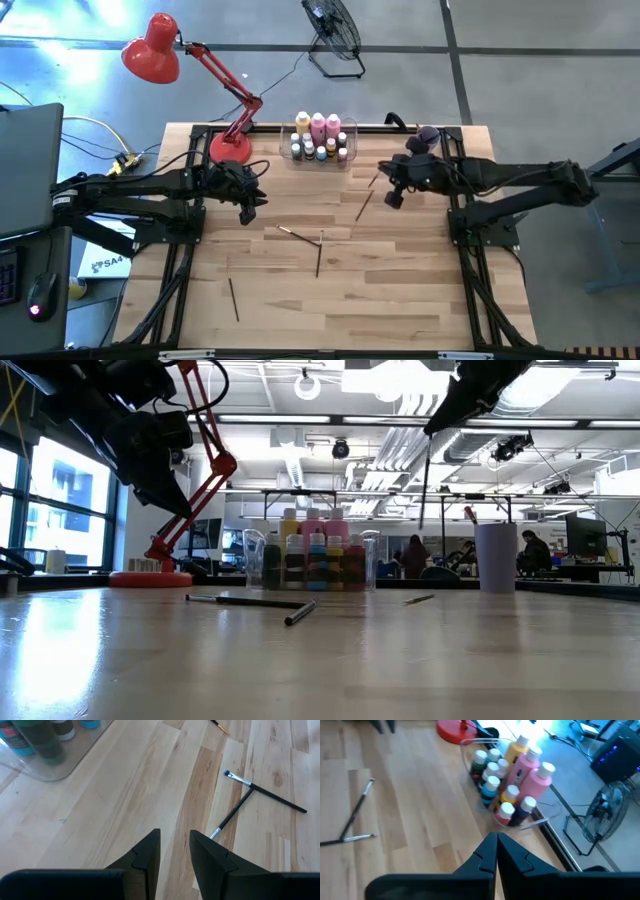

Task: Pick & Place Paint Supplies
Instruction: Put the black paint brush into the violet cup

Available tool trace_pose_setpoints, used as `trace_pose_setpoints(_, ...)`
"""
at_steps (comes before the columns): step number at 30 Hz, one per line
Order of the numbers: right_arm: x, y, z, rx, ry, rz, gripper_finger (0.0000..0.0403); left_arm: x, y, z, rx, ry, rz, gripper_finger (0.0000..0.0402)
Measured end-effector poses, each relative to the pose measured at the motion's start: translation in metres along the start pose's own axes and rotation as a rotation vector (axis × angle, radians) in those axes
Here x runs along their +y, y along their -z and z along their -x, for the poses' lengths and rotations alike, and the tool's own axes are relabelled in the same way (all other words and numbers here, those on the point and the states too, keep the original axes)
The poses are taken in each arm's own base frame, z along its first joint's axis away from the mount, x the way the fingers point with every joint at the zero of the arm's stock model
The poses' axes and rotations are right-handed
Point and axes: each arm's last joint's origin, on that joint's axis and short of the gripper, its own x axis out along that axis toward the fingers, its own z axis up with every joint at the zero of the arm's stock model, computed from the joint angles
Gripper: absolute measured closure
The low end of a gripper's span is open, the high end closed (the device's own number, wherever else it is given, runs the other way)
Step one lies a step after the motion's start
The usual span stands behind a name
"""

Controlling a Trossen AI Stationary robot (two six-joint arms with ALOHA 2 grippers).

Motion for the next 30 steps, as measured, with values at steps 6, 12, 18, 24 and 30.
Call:
trace_pose_setpoints(6,-0.012,0.0,-0.005,0.012,0.05,-0.031,0.04,0.0,0.0,0.0,0.001,0.0,0.0,0.03)
trace_pose_setpoints(12,-0.023,0.001,-0.008,0.025,0.097,-0.059,0.04,0.0,0.0,0.0,0.003,0.0,0.0,0.03)
trace_pose_setpoints(18,-0.021,0.009,-0.01,0.116,-0.124,-0.073,0.04,0.0,0.0,0.0,0.004,-0.001,-0.001,0.03)
trace_pose_setpoints(24,-0.006,0.012,-0.027,0.18,-0.342,-0.027,0.04,0.0,0.0,0.0,0.004,-0.001,-0.002,0.03)
trace_pose_setpoints(30,0.02,0.025,-0.061,0.337,-0.44,0.026,0.04,0.0,0.0,0.0,0.004,-0.001,0.0,0.03)
